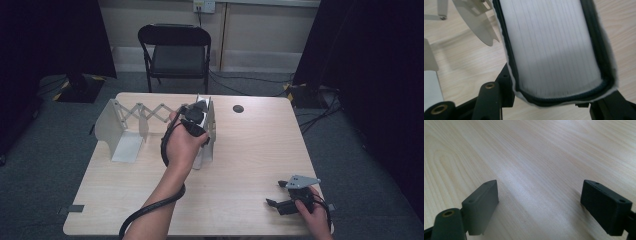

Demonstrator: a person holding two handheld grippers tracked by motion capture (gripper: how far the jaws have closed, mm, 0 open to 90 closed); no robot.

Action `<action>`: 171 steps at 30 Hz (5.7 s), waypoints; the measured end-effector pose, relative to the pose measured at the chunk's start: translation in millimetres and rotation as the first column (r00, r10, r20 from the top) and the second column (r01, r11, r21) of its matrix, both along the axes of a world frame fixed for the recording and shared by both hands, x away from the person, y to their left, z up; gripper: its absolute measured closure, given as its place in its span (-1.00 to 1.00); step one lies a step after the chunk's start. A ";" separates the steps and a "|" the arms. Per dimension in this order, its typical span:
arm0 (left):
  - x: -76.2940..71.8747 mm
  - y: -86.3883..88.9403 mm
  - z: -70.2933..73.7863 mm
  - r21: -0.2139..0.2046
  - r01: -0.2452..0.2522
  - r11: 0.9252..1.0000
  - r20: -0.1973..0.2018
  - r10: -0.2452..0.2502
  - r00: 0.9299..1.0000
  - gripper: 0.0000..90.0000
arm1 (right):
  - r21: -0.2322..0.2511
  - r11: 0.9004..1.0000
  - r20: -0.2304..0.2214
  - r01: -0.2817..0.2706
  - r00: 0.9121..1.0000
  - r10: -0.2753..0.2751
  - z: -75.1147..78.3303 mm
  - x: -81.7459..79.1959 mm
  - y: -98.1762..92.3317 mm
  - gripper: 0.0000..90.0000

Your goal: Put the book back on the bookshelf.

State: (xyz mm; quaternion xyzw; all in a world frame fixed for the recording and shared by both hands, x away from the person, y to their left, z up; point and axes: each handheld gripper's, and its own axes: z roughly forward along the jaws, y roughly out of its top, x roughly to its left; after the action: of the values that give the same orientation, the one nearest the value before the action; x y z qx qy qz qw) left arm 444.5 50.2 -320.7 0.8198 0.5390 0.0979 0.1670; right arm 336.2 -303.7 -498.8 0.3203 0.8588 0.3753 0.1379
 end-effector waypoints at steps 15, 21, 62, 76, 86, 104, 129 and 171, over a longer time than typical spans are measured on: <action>-8.4 10.8 6.3 -0.038 0.061 0.997 0.058 -0.058 0.997 -0.05 | 0.000 1.000 0.000 0.000 1.000 0.000 -0.1 -0.1 0.1 -0.68; -9.7 11.0 2.1 -0.039 0.092 0.995 0.067 -0.089 0.994 -0.15 | 0.000 1.000 0.000 -0.001 1.000 0.001 -0.1 0.0 0.0 -0.68; -32.0 43.0 -13.5 -0.085 0.191 0.978 0.116 -0.181 0.977 -0.44 | 0.000 1.000 0.000 0.000 1.000 0.000 -0.1 -0.1 0.1 -0.68; -38.6 60.2 -22.7 -0.132 0.172 0.976 0.106 -0.159 0.982 -0.52 | -0.001 1.000 0.000 -0.001 1.000 0.001 -0.1 -0.1 0.0 -0.68; -44.0 70.3 -30.3 -0.147 0.167 0.975 0.105 -0.153 0.983 -0.53 | -0.001 1.000 0.001 -0.002 1.000 0.002 -0.1 0.0 0.0 -0.68; -51.6 82.8 -51.7 -0.163 0.166 0.973 0.091 -0.153 0.984 -0.52 | -0.001 1.000 0.000 -0.001 1.000 0.001 -0.1 -0.1 0.0 -0.68; -59.4 99.8 -79.2 -0.191 0.147 0.970 0.059 -0.138 0.989 -0.53 | -0.001 1.000 0.000 -0.002 1.000 0.002 -0.1 -0.1 0.0 -0.68; -67.6 119.9 -102.2 -0.187 0.104 0.977 0.019 -0.103 0.995 -0.49 | -0.001 1.000 0.001 -0.003 1.000 0.003 -0.1 -0.1 0.0 -0.68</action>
State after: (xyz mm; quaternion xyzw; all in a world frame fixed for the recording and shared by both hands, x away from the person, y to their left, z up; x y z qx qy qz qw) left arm 376.9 170.0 -422.9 0.8268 0.5016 0.0417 0.2510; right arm 336.1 -303.7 -498.9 0.3188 0.8595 0.3751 0.1378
